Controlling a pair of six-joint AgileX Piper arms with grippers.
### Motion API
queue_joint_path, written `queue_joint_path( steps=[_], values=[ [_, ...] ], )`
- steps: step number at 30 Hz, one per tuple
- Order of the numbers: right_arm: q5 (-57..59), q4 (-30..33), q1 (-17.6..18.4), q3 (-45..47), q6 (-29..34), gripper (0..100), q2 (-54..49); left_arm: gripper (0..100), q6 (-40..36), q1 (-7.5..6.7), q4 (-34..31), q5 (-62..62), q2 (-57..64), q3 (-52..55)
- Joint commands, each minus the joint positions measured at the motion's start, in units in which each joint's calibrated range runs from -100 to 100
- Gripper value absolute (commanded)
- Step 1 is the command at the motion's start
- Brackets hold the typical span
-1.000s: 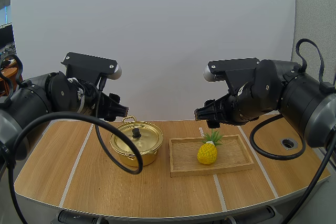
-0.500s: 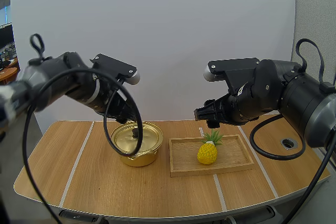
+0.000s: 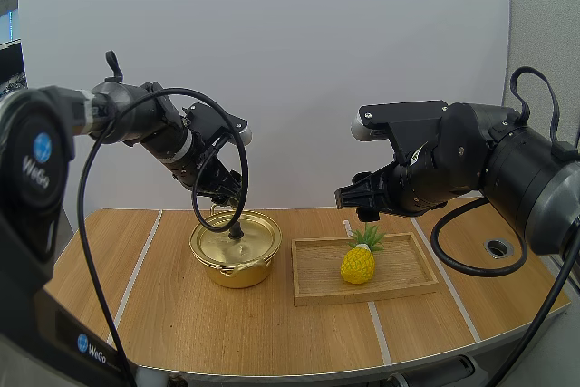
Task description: Open the pot, put the pineapple inside, and close it
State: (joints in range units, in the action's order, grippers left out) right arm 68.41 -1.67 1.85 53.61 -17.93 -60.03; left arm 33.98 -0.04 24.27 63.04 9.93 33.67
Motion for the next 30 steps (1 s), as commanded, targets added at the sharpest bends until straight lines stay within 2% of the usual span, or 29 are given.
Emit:
queue_joint_path(
  steps=[1, 12, 30],
  values=[
    [0.2, -0.2, -0.2, -0.7, 0.0, 100, -0.2, 100, 2.0, 0.0, 2.1, 0.1, -2.3, -0.7],
    [0.5, -1.5, -0.2, -0.7, 0.0, 100, -0.2, 100, 4.9, 0.0, 4.5, 1.7, -7.2, -1.5],
    [0.8, -1.5, -0.2, -0.7, 0.0, 100, -0.2, 100, 4.9, 0.0, 5.4, 2.5, -12.4, -1.5]
  ],
)
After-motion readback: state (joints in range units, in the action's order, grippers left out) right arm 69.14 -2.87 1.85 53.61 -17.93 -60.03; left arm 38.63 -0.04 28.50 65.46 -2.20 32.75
